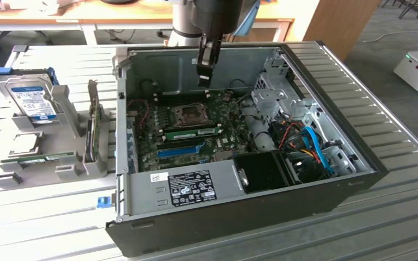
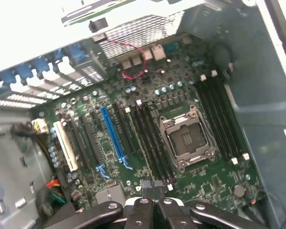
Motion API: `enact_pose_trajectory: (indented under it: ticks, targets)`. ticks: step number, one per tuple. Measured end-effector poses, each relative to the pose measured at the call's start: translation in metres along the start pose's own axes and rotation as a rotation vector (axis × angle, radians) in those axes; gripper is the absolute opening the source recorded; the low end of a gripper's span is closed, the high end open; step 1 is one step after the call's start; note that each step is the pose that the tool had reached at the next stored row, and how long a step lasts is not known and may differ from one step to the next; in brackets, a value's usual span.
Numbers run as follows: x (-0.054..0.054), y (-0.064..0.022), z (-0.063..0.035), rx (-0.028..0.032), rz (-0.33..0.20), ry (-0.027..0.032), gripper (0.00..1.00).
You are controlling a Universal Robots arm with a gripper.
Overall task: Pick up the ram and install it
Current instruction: 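Press down the ram until it locks into place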
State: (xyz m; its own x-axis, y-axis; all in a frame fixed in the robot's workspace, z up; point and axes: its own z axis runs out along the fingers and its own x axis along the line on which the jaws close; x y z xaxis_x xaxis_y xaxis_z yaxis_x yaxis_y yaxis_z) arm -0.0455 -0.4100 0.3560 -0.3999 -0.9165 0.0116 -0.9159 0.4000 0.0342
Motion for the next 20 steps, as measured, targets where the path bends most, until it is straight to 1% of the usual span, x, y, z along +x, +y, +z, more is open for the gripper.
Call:
enact_pose_trajectory:
  ticks: [20]
  targets:
    - [0.0,-0.0001,0.0036,-0.0042,0.363,-0.0125,0.11]
